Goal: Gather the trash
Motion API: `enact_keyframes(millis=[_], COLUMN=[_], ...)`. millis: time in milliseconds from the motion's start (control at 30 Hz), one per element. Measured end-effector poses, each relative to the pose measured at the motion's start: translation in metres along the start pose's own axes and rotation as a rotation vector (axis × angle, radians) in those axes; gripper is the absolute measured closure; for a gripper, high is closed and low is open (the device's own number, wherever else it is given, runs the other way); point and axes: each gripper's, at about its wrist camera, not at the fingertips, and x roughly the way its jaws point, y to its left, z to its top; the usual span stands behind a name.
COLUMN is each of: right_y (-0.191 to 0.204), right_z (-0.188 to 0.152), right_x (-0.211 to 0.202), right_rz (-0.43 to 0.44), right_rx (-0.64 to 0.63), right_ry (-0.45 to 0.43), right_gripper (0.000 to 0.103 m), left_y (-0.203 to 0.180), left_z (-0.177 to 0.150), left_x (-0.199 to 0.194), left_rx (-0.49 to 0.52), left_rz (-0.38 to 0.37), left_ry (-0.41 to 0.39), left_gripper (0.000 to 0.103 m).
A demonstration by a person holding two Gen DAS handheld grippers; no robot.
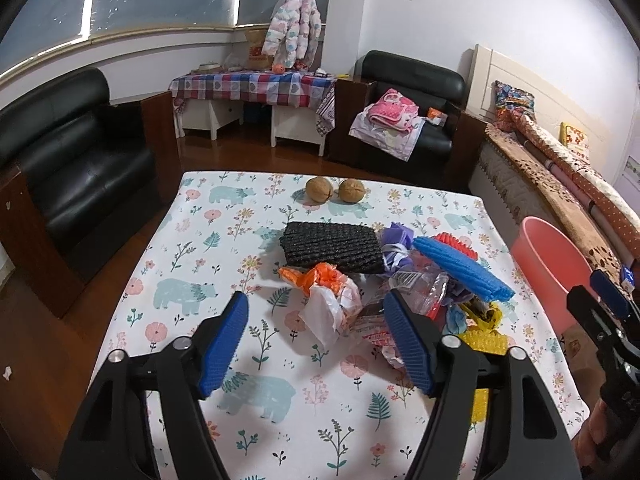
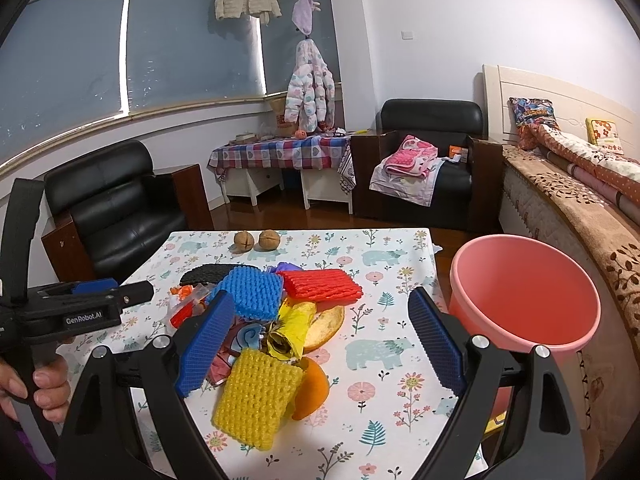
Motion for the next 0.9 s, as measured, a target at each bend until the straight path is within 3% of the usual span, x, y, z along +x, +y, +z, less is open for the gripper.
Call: enact_keyframes(millis=[433,667,900], right_y=[-0.008,-0.012,-0.009], right_z=[-0.002,-0.005,-0.010], right_x=[0.002,0.006,0.012], right_rz=[0.015,0.031,0.087], right_rx=[0.010,0.023,0.015], right_ry=[0.011,0.026,0.056], right_gripper=[0.014,0.014,0.020], left_y=[-0.013,-0.032,-0.044], left_z=[0.011,0.004,0.001], left_x=[-0.023,-0.012,0.006], left_rx=[0.081,0.142,0.191], left_rz=[-0.197,-0.250,-0.250], left_ry=[-0.003,0.049,0.080], left_gripper=[0.036,0.051,0.062])
